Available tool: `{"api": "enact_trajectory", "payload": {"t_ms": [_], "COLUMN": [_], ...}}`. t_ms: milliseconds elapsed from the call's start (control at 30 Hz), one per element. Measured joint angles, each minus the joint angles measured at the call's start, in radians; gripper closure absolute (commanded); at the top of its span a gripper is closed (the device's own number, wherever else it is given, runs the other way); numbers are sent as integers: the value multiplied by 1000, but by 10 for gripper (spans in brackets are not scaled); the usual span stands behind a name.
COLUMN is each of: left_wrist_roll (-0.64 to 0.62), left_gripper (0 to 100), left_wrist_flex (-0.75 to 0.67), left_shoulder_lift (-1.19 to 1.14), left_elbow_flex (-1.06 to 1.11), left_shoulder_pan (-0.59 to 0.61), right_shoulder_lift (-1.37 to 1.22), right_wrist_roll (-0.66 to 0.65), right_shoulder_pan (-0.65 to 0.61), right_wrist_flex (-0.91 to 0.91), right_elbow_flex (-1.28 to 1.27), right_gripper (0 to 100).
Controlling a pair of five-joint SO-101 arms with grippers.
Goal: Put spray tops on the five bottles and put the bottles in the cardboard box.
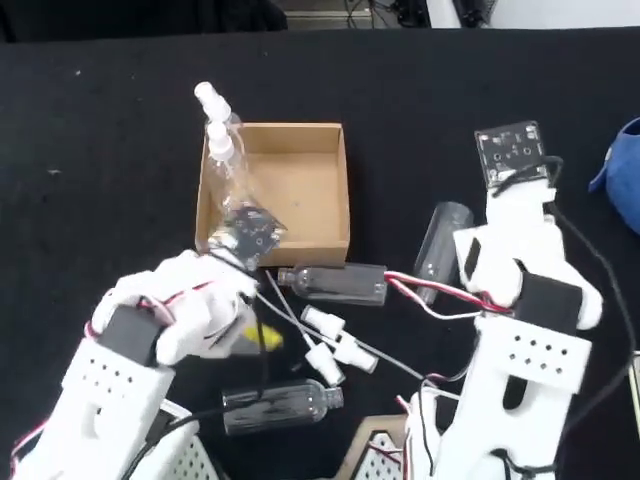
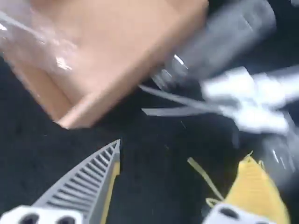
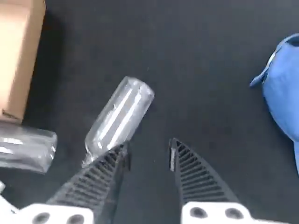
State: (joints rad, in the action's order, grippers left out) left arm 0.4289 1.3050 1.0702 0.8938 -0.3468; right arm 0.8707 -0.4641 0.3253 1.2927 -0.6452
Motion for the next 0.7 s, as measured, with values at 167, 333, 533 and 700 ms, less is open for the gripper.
{"api": "enact_trajectory", "payload": {"t_ms": [167,333,533,700], "left_wrist_roll": [153,178,178,152], "left_gripper": [725,725,726,726], "left_wrist_flex": [195,229,133,17], "left_shoulder_lift": [-120,-262,-400,-434], "left_elbow_flex": [-72,-75,-78,-40], "left_shoulder_pan": [-184,-315,-373,-373], "right_shoulder_lift": [0,0,0,0], "right_wrist_roll": [-29,-81,-124,-206], "right_shoulder_pan": [48,103,175,310], "right_wrist_flex": [0,0,0,0], "right_elbow_flex": [-29,-68,-78,-78], "right_gripper": [871,871,871,871]}}
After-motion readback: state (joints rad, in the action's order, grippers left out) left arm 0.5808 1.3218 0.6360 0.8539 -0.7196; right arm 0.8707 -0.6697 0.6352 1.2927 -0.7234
